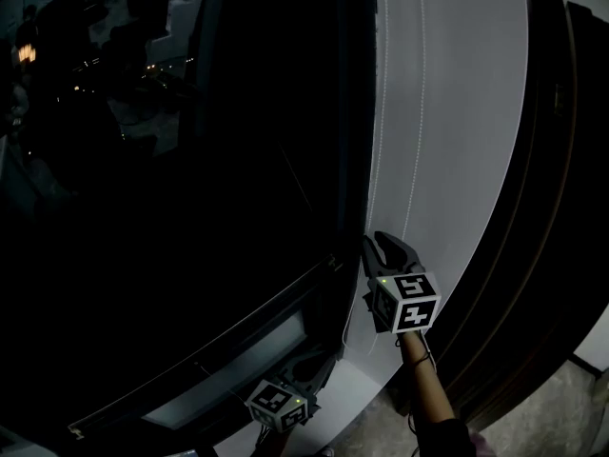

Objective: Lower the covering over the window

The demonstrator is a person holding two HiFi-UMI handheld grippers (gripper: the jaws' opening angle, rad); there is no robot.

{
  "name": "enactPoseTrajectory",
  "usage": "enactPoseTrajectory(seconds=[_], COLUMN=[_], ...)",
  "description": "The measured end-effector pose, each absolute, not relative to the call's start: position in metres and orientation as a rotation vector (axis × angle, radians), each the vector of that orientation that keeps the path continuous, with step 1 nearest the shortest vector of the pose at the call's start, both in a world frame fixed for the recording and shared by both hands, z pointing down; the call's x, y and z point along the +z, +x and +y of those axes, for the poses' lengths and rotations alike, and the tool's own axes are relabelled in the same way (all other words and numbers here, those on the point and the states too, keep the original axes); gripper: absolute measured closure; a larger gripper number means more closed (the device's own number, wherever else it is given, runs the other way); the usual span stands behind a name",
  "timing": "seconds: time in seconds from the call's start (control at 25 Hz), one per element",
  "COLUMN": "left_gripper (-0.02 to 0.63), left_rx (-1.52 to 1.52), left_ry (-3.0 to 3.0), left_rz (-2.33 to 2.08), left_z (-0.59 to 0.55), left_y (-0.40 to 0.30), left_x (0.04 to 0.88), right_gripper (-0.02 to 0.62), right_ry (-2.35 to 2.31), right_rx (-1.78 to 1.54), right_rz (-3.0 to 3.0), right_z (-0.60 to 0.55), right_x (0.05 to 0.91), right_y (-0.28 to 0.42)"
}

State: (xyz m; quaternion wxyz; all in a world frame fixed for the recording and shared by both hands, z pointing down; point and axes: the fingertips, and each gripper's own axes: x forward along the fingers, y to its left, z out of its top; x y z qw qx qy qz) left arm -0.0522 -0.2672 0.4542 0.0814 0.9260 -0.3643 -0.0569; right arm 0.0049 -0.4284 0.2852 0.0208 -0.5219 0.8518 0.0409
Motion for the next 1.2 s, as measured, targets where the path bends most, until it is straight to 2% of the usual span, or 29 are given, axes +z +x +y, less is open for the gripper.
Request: enactPoseTrajectory(seconds=[0.44, 0.48, 0.52, 0.56, 1.0, 1.2], left_gripper=[0.604, 0.604, 0.604, 0.604, 0.604, 0.595], left_rx=[-0.175, -0.183, -0.189, -0.189, -0.215, -0.195], left_ry=[2.784, 2.787, 2.787, 2.784, 2.790, 2.817], left_rz=[-1.031, -1.027, -1.025, -1.027, -1.023, -1.037], left_z=[-0.274, -0.274, -0.275, -0.274, -0.276, -0.283], left_y=[-0.061, -0.063, -0.064, -0.066, -0.075, -0.073], left_x=[0.459, 0.461, 0.462, 0.463, 0.454, 0.426], right_gripper=[0.512, 0.517, 0.570, 0.575, 0.581, 0.581], right_ry=[-1.740, -1.737, -1.729, -1.715, -1.625, -1.731], right_rx=[0.239, 0.240, 0.235, 0.221, 0.283, 0.270], right_rz=[2.573, 2.566, 2.558, 2.553, 2.541, 2.614], right_z=[-0.475, -0.474, -0.473, -0.470, -0.425, -0.417], right_x=[0.245, 0.243, 0.242, 0.243, 0.265, 0.314], right_y=[0.005, 0.006, 0.006, 0.006, -0.001, 0.003])
